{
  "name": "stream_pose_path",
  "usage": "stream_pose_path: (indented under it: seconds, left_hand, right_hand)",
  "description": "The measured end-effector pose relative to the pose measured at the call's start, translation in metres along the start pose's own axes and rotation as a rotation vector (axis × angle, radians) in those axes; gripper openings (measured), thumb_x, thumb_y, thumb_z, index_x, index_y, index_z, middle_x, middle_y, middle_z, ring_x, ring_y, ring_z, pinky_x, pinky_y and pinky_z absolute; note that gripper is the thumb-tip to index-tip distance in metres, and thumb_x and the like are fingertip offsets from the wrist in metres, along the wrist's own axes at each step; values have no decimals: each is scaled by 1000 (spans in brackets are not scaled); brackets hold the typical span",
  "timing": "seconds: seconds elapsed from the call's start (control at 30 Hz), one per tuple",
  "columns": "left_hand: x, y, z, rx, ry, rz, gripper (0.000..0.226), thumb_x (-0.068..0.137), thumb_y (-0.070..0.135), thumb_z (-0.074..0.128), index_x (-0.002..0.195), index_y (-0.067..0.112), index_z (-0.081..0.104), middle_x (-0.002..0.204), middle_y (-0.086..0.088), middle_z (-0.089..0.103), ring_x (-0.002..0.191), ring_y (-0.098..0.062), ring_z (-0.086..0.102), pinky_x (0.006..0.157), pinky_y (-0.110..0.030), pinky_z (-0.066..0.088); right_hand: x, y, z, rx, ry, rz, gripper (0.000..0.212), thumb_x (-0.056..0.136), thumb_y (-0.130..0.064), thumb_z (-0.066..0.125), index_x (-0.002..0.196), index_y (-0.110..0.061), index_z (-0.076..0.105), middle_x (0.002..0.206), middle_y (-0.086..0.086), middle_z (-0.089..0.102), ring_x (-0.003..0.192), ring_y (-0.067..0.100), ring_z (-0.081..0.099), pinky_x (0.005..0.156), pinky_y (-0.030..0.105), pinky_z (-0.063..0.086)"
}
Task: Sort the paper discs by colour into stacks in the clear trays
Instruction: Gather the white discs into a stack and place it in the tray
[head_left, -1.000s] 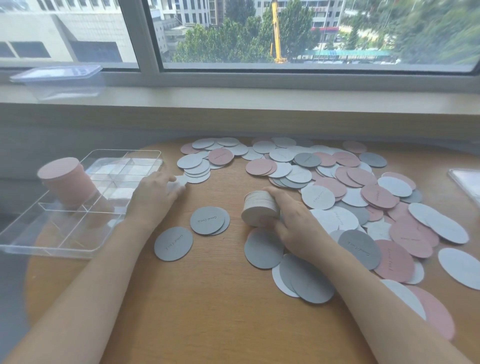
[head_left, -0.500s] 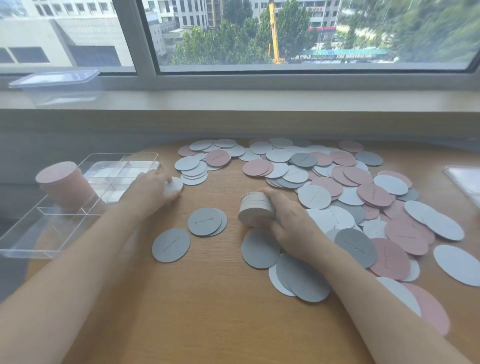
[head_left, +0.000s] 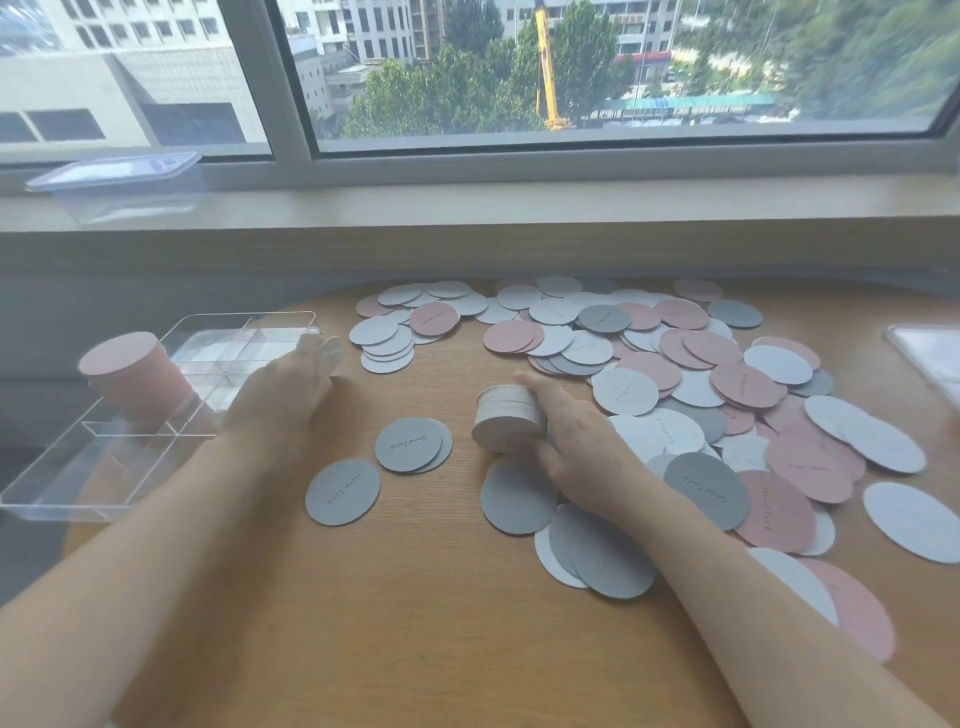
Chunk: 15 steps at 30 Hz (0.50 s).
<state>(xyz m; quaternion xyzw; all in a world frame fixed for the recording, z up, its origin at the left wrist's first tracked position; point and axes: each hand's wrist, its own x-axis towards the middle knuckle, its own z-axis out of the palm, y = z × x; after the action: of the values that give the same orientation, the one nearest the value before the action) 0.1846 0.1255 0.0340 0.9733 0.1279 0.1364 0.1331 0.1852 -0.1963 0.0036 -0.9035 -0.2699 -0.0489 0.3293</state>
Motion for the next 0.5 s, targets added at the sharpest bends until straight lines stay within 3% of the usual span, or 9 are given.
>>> stream_pose_path:
  seconds: [0.07, 0.13, 0.23, 0.33, 0.43, 0.5]
  left_hand:
    - [-7, 5, -6, -153, 93, 55, 21, 103, 21, 40, 118, 9, 48, 70, -12, 53, 75, -39, 52, 66, -43, 38]
    - [-12, 20, -11, -272, 99, 106, 18, 99, 12, 42, 115, 13, 50, 68, -10, 51, 72, -37, 51, 60, -42, 35]
    - [-23, 53, -9, -448, -16, 215, 18, 90, 20, 43, 105, 15, 51, 76, -14, 56, 69, -27, 52, 61, -39, 40]
    - [-34, 84, 5, -624, -167, 298, 8, 92, 15, 46, 93, 21, 52, 69, -1, 47, 61, -11, 41, 60, -30, 37]
    - [-37, 101, 14, -753, -174, 306, 29, 92, 5, 50, 89, 34, 55, 71, 16, 55, 67, -5, 50, 63, -16, 41]
    - [-39, 105, 19, -832, -170, 284, 32, 92, 3, 51, 89, 34, 58, 76, 20, 60, 74, -5, 55, 68, -16, 44]
  right_hand:
    - [0, 0, 0, 1, -1, 3, 63, 94, -25, 62, 149, -24, 31, 146, -4, 49, 124, 29, 49, 107, 45, 37]
    - [0, 0, 0, -6, -5, 8, 64, 94, -24, 62, 149, -25, 30, 145, -3, 49, 123, 30, 49, 106, 45, 37]
    - [0, 0, -1, -22, -9, 15, 71, 93, -21, 61, 153, -29, 23, 150, -3, 44, 125, 32, 48, 106, 44, 37]
    - [0, 2, -2, -3, -18, 30, 80, 92, -21, 60, 155, -35, 12, 147, 0, 47, 126, 34, 47, 105, 47, 38]
    - [-1, 4, -2, 20, -17, 24, 80, 93, -25, 60, 154, -38, 10, 149, -2, 46, 128, 34, 46, 105, 48, 38]
    - [-1, 4, -2, 34, -12, 10, 79, 93, -23, 61, 155, -36, 13, 154, -6, 39, 133, 29, 42, 110, 39, 34]
